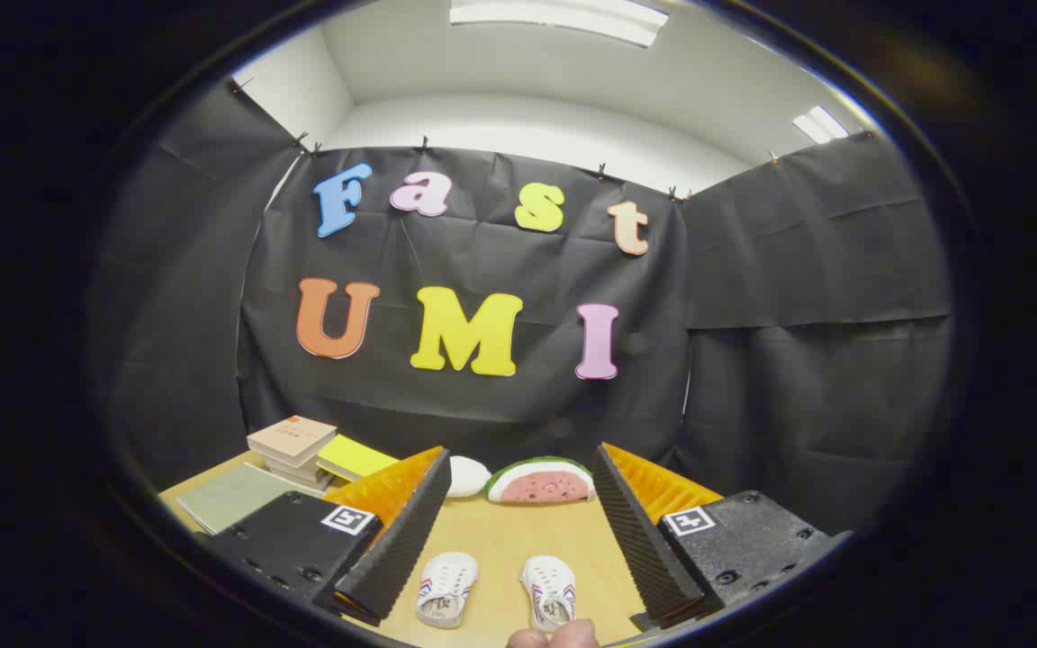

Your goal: Open the storage box then place both shoes into the box .Put the left shoe in first, then the right shoe, with the right side of both shoes facing outward in a uniform manner.

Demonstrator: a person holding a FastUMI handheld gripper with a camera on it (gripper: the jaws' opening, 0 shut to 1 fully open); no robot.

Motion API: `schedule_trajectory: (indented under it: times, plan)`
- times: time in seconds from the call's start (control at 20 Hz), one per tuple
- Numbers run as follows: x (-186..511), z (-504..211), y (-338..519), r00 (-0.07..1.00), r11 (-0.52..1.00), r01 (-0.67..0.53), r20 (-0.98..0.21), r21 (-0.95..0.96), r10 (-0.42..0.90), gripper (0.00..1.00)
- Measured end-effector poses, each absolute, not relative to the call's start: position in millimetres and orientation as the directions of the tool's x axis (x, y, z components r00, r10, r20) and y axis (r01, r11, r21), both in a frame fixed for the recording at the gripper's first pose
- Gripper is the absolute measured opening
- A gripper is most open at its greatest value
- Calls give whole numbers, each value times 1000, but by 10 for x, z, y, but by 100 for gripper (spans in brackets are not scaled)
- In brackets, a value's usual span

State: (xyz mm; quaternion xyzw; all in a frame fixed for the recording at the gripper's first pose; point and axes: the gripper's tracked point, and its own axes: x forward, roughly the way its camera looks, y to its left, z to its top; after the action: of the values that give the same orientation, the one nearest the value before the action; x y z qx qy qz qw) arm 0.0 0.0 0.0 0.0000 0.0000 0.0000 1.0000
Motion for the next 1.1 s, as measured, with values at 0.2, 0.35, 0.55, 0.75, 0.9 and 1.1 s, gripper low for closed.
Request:
schedule_trajectory:
  times: [0.2,0.35,0.55,0.75,0.9,1.1]
  plan:
    - [18,59,20,1000,1000,0,16,-28,1,100]
    - [25,114,81,999,999,-19,27,-40,20,100]
    - [24,113,111,999,999,-27,20,-31,28,100]
    - [46,98,147,999,999,-39,9,-38,39,100]
    - [39,122,196,998,998,-55,10,-39,56,100]
    - [42,91,324,995,994,-101,-10,-30,101,100]
